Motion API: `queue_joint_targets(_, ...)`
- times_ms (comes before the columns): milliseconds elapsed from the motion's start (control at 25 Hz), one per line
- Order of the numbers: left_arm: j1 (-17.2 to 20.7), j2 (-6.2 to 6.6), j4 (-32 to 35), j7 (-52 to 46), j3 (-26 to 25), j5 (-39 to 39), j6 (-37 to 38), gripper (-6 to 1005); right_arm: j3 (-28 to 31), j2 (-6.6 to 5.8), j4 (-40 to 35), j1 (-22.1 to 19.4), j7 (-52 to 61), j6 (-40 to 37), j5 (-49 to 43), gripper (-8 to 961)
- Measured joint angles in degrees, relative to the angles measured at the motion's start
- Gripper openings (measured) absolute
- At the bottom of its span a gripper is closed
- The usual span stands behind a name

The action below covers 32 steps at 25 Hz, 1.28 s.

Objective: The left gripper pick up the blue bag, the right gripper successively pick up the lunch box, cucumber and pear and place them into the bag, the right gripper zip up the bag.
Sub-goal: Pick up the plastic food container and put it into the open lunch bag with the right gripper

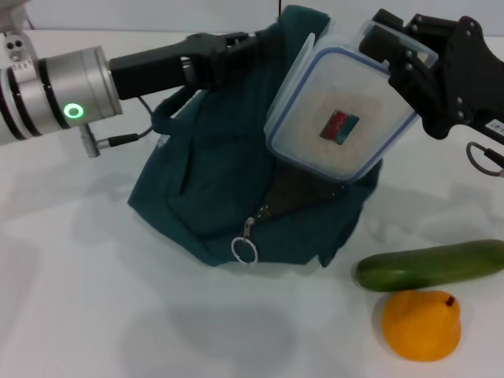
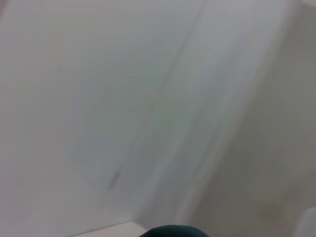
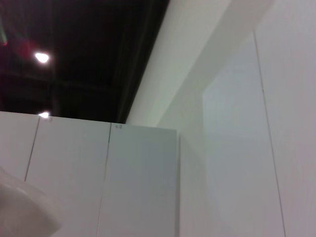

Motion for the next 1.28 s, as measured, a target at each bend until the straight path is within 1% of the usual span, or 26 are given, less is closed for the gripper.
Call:
queue_joint_targets(120,0.57,0.28,-0.03,0.33,0.0,-0.42,-3.18,103,-0.19,0.0,0.07,-0.37,-2.37,-0.14,0.0,127)
queue_joint_targets(240,0.91,0.06,-0.02,1.66,0.01,-0.43,-5.69,103,-0.96,-0.01,0.31,-0.81,-5.31,0.28,-0.13,128)
queue_joint_targets(400,1.1,-0.04,-0.03,2.27,0.0,0.06,-7.27,104,-2.36,0.0,0.71,-0.52,-7.26,1.33,0.19,129)
queue_joint_targets(560,1.12,-0.21,0.17,2.67,0.0,0.15,-7.4,103,-2.63,0.0,0.73,-0.08,-7.74,2.35,0.31,130)
queue_joint_targets(720,1.0,-0.42,0.4,2.68,0.07,0.36,-7.04,102,-2.66,0.0,0.72,1.37,-7.56,3.08,1.04,132)
queue_joint_targets(960,0.82,-0.68,0.49,2.71,0.09,0.68,-6.84,101,-3.36,0.0,0.72,2.49,-4.97,6.2,1.23,133)
queue_joint_targets(1280,0.87,-0.63,0.59,2.71,0.0,-0.14,-5.15,101,-8.79,0.0,2.26,2.66,-4.76,12.01,1.82,136)
